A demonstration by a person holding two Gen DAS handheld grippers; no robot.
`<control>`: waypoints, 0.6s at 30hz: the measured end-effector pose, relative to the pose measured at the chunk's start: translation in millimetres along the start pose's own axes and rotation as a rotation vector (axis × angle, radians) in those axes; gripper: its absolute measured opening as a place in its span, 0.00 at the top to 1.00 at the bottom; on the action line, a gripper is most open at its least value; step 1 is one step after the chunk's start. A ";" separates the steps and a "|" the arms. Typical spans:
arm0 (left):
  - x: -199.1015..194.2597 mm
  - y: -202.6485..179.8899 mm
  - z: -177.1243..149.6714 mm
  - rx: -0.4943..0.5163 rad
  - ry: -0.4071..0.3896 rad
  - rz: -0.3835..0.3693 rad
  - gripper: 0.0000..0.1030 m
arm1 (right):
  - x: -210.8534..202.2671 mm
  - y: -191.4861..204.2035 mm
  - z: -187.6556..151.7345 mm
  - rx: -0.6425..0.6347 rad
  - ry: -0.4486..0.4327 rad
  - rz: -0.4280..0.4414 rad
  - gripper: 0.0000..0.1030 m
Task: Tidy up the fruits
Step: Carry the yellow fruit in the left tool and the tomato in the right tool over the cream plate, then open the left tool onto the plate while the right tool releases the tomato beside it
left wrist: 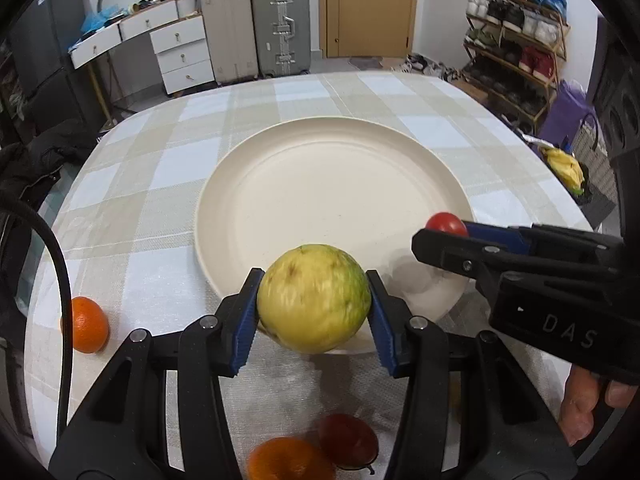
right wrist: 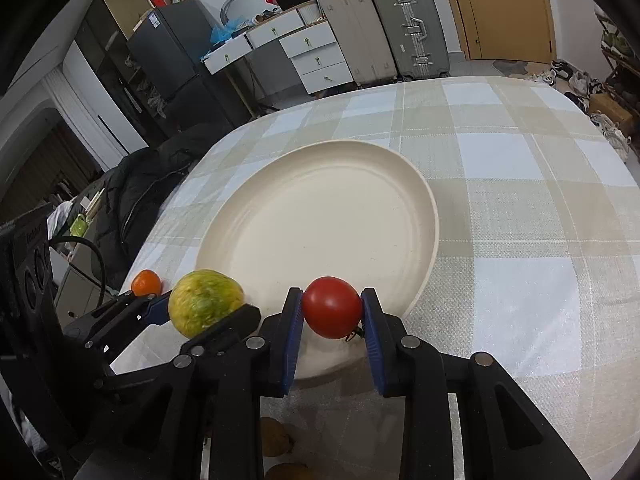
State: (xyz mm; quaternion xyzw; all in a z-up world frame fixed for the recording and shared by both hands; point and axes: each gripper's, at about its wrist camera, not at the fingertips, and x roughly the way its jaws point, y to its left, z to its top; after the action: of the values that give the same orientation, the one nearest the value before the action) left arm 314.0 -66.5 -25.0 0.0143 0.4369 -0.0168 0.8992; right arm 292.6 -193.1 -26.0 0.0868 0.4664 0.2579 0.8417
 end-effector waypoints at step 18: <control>3.0 -14.6 -17.3 0.041 0.104 0.000 0.54 | -3.5 -0.1 -4.0 -0.003 0.022 0.033 0.71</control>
State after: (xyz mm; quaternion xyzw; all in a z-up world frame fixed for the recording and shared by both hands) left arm 301.7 -80.4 -38.2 0.0335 0.4827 -0.0251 0.8748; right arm 287.8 -195.3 -25.7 0.0903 0.4736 0.2734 0.8324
